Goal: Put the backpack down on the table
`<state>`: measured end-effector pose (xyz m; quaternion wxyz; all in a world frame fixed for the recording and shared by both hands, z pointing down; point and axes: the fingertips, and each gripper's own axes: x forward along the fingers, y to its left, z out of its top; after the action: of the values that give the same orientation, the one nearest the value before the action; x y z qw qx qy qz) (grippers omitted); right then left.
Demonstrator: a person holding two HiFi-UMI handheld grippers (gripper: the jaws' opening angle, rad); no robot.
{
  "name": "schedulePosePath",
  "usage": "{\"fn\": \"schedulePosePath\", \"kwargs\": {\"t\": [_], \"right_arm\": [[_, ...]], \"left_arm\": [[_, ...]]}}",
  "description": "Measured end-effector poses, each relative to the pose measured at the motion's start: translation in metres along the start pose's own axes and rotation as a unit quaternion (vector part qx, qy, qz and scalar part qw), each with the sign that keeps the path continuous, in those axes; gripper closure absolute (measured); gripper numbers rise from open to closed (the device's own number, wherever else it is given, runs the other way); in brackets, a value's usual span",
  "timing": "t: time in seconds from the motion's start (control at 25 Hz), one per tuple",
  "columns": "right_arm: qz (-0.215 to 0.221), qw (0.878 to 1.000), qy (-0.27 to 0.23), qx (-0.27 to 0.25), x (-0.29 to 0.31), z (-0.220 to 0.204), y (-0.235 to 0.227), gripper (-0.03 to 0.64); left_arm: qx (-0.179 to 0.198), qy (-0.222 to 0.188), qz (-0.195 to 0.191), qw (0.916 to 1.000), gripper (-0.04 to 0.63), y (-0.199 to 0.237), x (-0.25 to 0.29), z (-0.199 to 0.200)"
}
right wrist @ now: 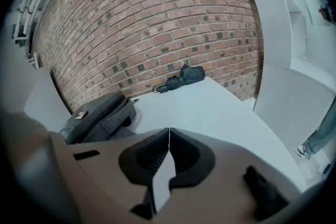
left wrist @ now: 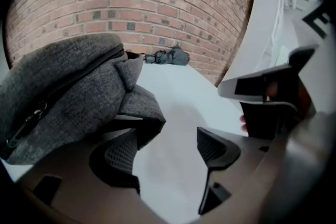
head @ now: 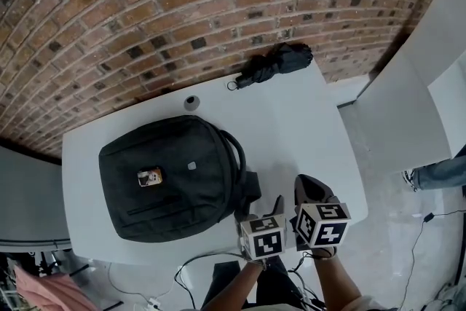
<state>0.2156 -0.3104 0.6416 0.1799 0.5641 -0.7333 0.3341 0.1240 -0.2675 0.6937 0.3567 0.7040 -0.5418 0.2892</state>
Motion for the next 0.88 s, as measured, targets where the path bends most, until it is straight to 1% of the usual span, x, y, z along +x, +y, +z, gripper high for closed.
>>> {"fn": "schedulePosePath", "kwargs": {"t": [0.16,0.32,0.52,0.68,0.8,0.88], "right_arm": [[-0.003,1.0,0.003,0.003,0.0,-0.005,-0.004,0.586],[-0.008,1.0,0.001,0.003,-0.004,-0.003,-0.006,0.586],[-0.009,1.0,-0.003,0.003,-0.011,-0.002,-0.004,0.586],[-0.007,1.0,-0.004,0.001,-0.021,-0.003,0.002,0.586],[0.001,1.0,-0.007,-0.002,-0.028,-0.001,0.011,0.586],[0.008,1.0,-0.013,-0.006,-0.033,0.004,0.019,0.586]], "left_arm": [[-0.016,0.002,-0.017,0.9997,0.245,-0.003,-0.003,0.003],[-0.022,0.004,-0.03,0.9993,0.245,-0.004,-0.012,0.003],[-0.013,0.003,-0.037,0.9992,0.245,-0.007,-0.024,0.003],[0.004,-0.002,-0.062,0.9981,0.245,-0.016,-0.042,0.005],[0.015,-0.017,-0.076,0.9968,0.245,-0.021,-0.062,0.008],[0.011,-0.033,-0.089,0.9954,0.247,-0.024,-0.075,0.012]]}}
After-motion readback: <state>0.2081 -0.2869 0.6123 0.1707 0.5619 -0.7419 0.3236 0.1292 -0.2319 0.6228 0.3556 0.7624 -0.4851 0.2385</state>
